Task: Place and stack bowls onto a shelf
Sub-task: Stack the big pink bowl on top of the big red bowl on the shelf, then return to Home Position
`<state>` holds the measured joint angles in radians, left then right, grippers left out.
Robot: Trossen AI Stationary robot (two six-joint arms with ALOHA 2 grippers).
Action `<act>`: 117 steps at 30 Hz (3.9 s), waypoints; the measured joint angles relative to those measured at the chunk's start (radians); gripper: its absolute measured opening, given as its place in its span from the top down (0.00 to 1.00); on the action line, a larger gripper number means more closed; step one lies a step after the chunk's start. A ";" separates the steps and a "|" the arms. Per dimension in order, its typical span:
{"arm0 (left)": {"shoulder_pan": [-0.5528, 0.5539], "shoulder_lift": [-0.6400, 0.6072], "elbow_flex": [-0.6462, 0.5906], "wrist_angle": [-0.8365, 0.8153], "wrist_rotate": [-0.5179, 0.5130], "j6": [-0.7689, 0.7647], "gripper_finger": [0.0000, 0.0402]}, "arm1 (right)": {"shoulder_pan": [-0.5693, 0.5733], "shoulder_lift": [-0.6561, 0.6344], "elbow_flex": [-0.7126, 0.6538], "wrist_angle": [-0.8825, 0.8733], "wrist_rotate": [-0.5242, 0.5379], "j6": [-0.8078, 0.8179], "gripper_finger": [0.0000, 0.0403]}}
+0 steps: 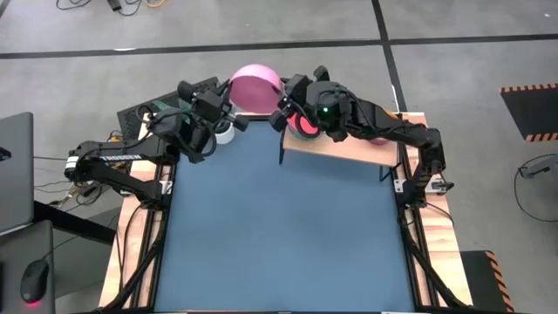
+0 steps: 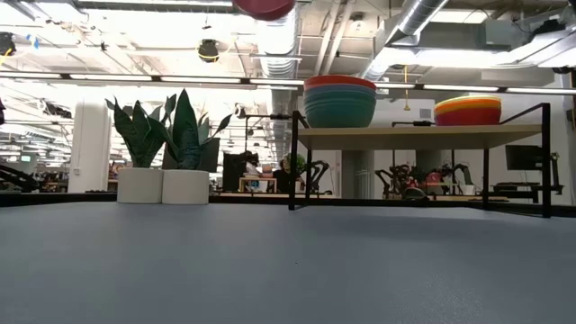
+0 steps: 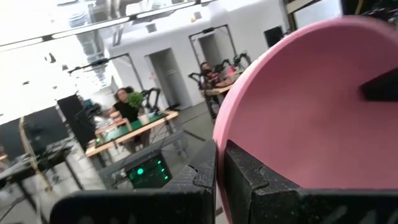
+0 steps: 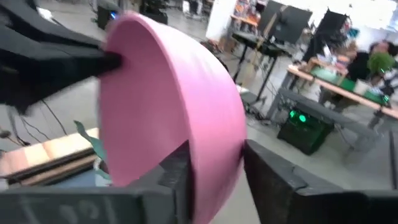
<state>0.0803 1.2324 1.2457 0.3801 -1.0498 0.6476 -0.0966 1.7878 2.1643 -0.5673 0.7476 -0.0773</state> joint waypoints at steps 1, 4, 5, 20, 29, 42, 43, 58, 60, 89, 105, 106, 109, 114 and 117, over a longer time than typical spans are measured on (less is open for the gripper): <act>0.000 0.000 0.000 -0.003 0.016 0.000 1.00 | -0.006 0.000 0.000 -0.015 0.000 0.012 0.64; 0.000 0.000 0.000 -0.003 0.056 0.005 1.00 | -0.015 0.000 0.000 -0.048 0.000 0.043 0.74; 0.000 0.000 0.000 -0.003 0.071 0.013 1.00 | -0.016 -0.001 0.000 -0.055 0.003 0.049 0.79; -0.002 0.000 0.001 -0.023 0.188 0.091 0.68 | -0.013 0.002 0.000 -0.104 -0.021 0.065 0.94; -0.070 -0.009 0.001 -0.027 0.172 0.196 0.49 | -0.060 -0.020 0.020 -0.197 -0.055 0.068 0.94; -0.110 -0.081 0.001 -0.029 0.169 0.198 0.48 | -0.341 -0.045 0.147 -0.609 -0.491 0.321 0.94; -0.110 -0.087 0.001 -0.033 0.146 0.194 0.48 | -0.374 -0.045 0.148 -0.645 -0.533 0.337 0.94; -0.111 -0.097 0.000 -0.177 0.092 0.073 0.48 | -0.630 0.063 0.146 -0.835 -0.852 0.334 0.94; -0.111 -0.097 0.000 -0.202 0.091 0.059 0.48 | -0.632 0.092 0.146 -0.857 -0.876 0.320 0.94; -0.111 -0.097 0.000 -0.209 0.040 0.046 0.48 | -0.652 0.181 0.146 -0.960 -0.893 0.199 0.76; -0.131 -0.103 0.000 -0.206 0.041 0.027 0.48 | -0.671 -0.037 0.145 -0.797 -0.936 0.179 0.72; -0.136 -0.106 0.000 -0.206 0.041 0.027 0.48 | -0.668 -0.065 0.145 -0.782 -0.936 0.165 0.72; -0.148 -0.114 0.000 -0.207 0.008 0.014 0.48 | -0.642 -0.157 0.145 -0.755 -0.934 0.106 0.72; -0.152 -0.105 0.000 -0.241 -0.013 -0.008 0.48 | -0.569 -0.324 0.146 -0.797 -0.934 -0.014 0.72; -0.153 -0.100 0.000 -0.251 0.041 -0.083 0.48 | -0.502 -0.413 0.146 -0.773 -0.934 -0.019 0.72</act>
<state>-0.0723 1.1324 1.2453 0.1286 -1.0085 0.5644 -0.5988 1.3745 2.3100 -1.3402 -0.1864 -0.0967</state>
